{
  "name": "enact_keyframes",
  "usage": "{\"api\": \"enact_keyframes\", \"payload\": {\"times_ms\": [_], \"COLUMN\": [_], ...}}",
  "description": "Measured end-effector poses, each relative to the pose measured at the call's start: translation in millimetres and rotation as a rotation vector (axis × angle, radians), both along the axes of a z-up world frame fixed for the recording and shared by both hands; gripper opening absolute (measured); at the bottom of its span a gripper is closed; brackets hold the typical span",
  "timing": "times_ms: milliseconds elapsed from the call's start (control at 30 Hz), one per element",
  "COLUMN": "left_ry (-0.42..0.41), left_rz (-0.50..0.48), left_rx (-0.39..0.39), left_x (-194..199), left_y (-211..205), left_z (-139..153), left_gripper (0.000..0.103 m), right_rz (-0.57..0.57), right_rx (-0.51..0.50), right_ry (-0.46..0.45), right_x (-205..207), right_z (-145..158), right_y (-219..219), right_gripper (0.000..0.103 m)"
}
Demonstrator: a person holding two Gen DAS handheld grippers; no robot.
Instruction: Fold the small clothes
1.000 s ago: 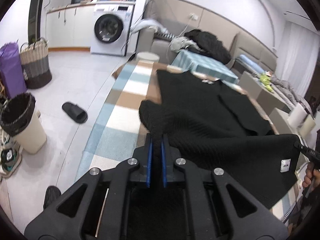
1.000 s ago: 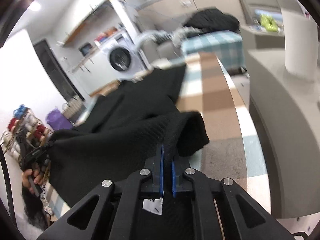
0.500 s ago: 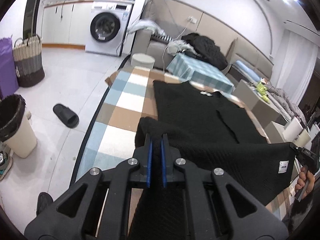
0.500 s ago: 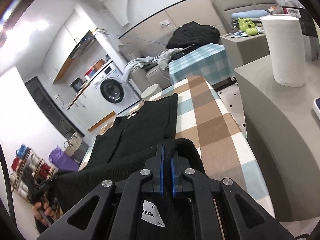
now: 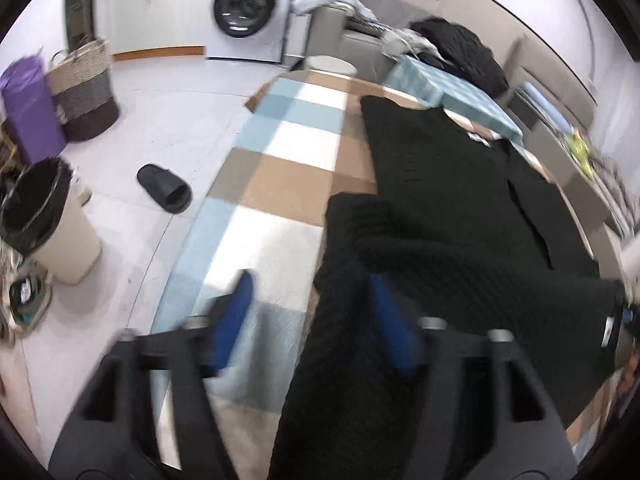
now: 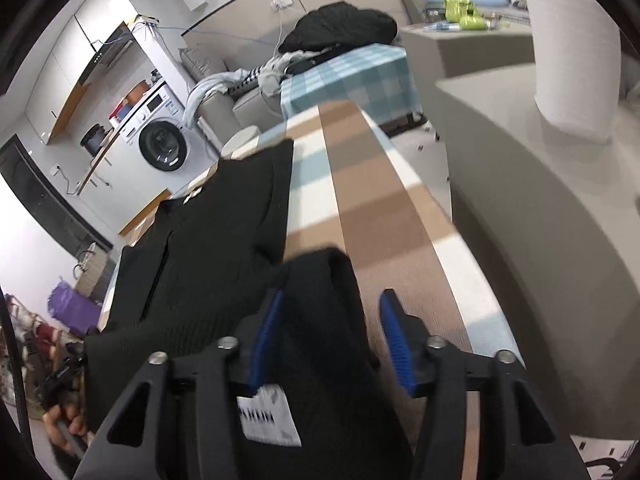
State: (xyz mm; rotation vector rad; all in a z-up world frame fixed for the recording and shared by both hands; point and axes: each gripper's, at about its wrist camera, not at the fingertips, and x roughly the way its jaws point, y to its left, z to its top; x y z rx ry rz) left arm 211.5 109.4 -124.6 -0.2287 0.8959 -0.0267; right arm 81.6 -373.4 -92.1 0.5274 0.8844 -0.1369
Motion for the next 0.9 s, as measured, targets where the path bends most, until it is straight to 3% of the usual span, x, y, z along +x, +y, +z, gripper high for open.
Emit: {"api": "enact_keyframes", "payload": {"times_ms": [67,300,400,500,633,733,900], "left_ry": [0.024,0.035,0.027,0.025,0.011,0.006,0.027], "left_rz": [-0.011,-0.050,-0.082,-0.118,-0.105,-0.120,-0.118], "left_rx": [-0.042,-0.018,-0.029,-0.097,-0.047,-0.028,-0.037], "left_x": [1,6,6,6,4,1,-1], "left_y": [-1,-16,-19,-18,-22,-25,-23], "left_z": [-5,-12,-11,-11,-10,-9,-9], "left_gripper": [0.068,0.065,0.056,0.035,0.015,0.009,0.007], "right_rz": [0.013,0.090,0.119,0.134,0.131,0.143,0.151], "right_rx": [-0.008,0.033,0.039,0.023,0.037,0.040,0.074], "right_ry": [0.020,0.015,0.016,0.018,0.018,0.015,0.012], "right_x": [-8,-6,5,13,17,17,18], "right_z": [-5,-15,-17,-18,-20,-21,-22], "right_y": [-2,1,10,17,16,17,17], "right_gripper": [0.060,0.060,0.058,0.051,0.046,0.034,0.024]}}
